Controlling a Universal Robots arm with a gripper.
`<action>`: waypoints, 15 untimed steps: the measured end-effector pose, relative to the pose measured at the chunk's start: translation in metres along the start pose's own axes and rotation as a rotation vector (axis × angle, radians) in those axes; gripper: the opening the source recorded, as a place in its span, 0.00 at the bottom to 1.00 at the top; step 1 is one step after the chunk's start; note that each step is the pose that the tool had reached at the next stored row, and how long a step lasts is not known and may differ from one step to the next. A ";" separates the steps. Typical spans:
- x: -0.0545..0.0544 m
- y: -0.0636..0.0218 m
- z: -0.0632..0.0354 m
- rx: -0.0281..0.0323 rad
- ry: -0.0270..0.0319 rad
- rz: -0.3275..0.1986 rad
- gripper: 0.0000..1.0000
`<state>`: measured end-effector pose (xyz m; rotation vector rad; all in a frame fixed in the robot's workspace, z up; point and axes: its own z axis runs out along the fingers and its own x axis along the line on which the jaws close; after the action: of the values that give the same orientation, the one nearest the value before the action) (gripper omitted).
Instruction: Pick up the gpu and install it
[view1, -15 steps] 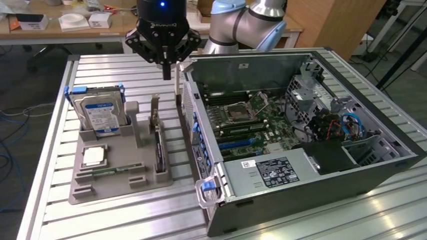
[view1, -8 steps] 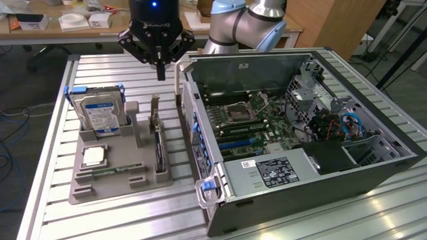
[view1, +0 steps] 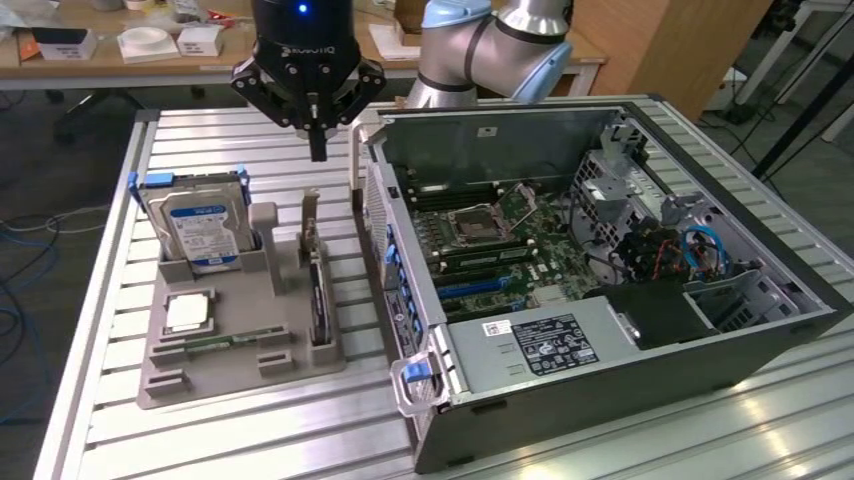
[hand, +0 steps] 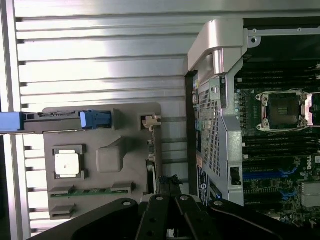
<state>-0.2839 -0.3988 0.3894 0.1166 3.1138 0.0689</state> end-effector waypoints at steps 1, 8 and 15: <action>0.000 0.0000 0.0000 0.0000 0.0000 0.000 0.11; 0.000 0.0000 0.0000 0.0000 0.0000 0.000 0.11; 0.000 0.0000 0.0000 0.0000 0.0000 0.000 0.29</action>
<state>-0.2839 -0.3989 0.3894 0.1166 3.1138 0.0689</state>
